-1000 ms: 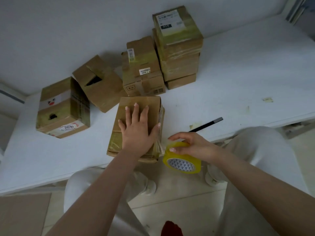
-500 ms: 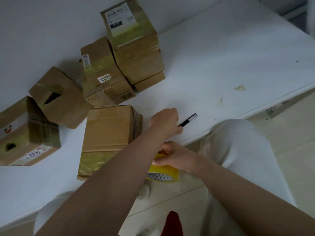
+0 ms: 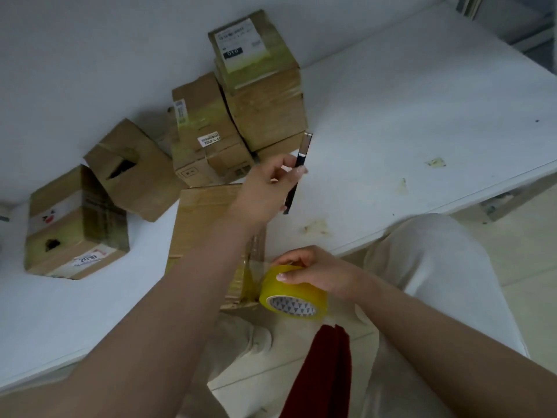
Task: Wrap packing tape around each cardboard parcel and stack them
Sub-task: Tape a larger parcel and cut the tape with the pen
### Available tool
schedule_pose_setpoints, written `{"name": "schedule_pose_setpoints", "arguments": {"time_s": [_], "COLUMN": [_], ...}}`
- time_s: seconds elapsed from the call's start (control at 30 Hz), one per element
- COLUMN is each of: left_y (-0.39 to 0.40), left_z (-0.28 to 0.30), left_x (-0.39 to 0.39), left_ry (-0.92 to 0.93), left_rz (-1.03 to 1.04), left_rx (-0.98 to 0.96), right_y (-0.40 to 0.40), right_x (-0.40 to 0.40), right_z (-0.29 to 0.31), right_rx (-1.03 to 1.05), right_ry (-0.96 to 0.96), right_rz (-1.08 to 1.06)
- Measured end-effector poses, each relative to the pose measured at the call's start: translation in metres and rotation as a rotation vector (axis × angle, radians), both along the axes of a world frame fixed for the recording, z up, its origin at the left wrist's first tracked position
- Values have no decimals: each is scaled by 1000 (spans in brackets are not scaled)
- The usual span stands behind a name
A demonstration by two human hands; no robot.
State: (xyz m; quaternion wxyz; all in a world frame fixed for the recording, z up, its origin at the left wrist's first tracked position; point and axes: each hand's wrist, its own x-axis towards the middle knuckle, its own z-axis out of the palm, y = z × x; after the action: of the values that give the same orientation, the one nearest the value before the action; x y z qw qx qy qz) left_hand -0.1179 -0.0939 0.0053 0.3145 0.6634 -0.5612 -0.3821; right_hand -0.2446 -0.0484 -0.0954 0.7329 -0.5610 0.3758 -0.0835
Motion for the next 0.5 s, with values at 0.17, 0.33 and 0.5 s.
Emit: {"name": "schedule_pose_setpoints", "arguments": {"time_s": [0.17, 0.33, 0.5], "left_y": [53, 104, 142], "left_z": [39, 53, 43], "left_x": [32, 58, 77], "left_ry": [462, 842, 575], "left_rz": [104, 159, 283], "left_rx": [45, 17, -77], "right_y": [8, 14, 22], "right_x": [8, 15, 20], "right_z": [10, 22, 35], "right_rx": [-21, -81, -152], "right_ry": [72, 149, 198], "right_rz": [-36, -44, -108]}}
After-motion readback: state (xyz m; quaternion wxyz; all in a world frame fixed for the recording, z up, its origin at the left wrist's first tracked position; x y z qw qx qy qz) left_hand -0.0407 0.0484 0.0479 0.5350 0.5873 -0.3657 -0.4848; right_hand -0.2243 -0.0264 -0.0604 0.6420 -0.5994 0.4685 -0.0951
